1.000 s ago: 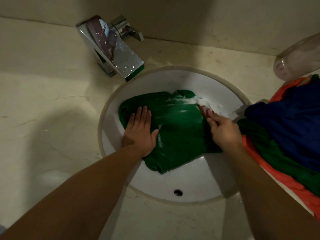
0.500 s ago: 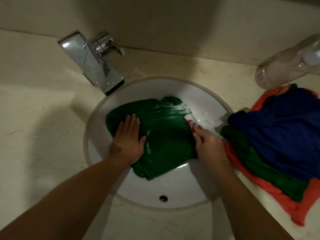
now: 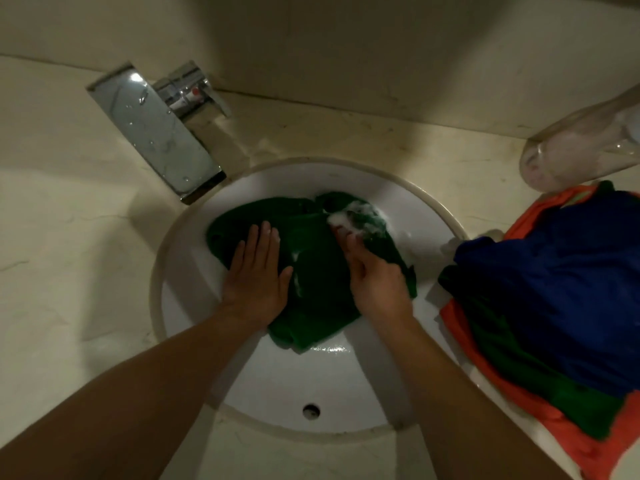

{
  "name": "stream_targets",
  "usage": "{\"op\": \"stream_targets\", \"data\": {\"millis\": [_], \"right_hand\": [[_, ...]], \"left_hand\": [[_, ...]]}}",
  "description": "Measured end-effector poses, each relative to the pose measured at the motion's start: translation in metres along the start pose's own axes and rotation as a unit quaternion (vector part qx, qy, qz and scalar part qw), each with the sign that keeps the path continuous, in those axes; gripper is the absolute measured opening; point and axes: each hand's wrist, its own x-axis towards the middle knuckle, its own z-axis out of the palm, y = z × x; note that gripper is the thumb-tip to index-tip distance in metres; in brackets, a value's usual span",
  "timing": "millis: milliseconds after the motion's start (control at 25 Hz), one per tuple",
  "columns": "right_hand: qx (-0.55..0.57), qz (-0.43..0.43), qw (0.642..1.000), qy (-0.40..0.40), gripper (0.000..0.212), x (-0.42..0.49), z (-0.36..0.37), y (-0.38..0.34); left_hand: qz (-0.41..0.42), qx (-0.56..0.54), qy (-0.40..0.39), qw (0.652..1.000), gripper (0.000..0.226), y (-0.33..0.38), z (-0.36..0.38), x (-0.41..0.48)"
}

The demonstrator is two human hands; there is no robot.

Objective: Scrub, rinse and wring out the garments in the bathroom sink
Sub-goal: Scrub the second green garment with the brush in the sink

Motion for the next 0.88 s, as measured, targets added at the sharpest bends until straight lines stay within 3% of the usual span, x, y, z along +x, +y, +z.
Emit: {"op": "stream_targets", "data": {"millis": [120,200,280,320,400,560,760,800,880], "right_hand": [[-0.003,-0.078,0.992,-0.101,0.048,-0.028,0.02,-0.022],[-0.013,-0.006,0.997,-0.077,0.059,-0.016,-0.004,0.001],[-0.01,0.116,0.993,-0.027,0.039,-0.001,-0.035,0.031],[-0.041,0.13,0.991,0.0,0.036,-0.003,-0.042,0.036],[-0.028,0.101,0.994,0.028,0.038,-0.012,-0.023,0.016],[0.008,-0.02,0.998,-0.05,0.039,-0.049,0.045,-0.033],[0.012,0.185,0.98,0.077,0.037,-0.043,0.004,0.028],[0.024,0.182,0.98,0.078,0.038,-0.043,0.011,0.018],[0.016,0.096,0.995,0.012,0.037,-0.048,0.039,-0.018]], "left_hand": [[-0.005,0.021,0.021,1.0,0.071,0.001,0.008,-0.018],[-0.02,0.035,-0.007,0.999,0.072,0.001,0.006,-0.023],[-0.023,0.053,-0.029,0.998,0.073,0.0,0.003,-0.024],[-0.023,0.058,-0.037,0.997,0.071,0.001,0.002,-0.025],[-0.026,0.063,-0.042,0.997,0.069,0.002,0.0,-0.024],[-0.026,0.056,-0.04,0.997,0.075,0.004,-0.001,-0.021],[-0.02,0.055,-0.059,0.997,0.075,0.006,-0.002,-0.029],[-0.019,0.055,-0.057,0.997,0.075,0.007,-0.002,-0.03],[-0.018,0.056,-0.063,0.996,0.076,0.007,-0.003,-0.03]]}}
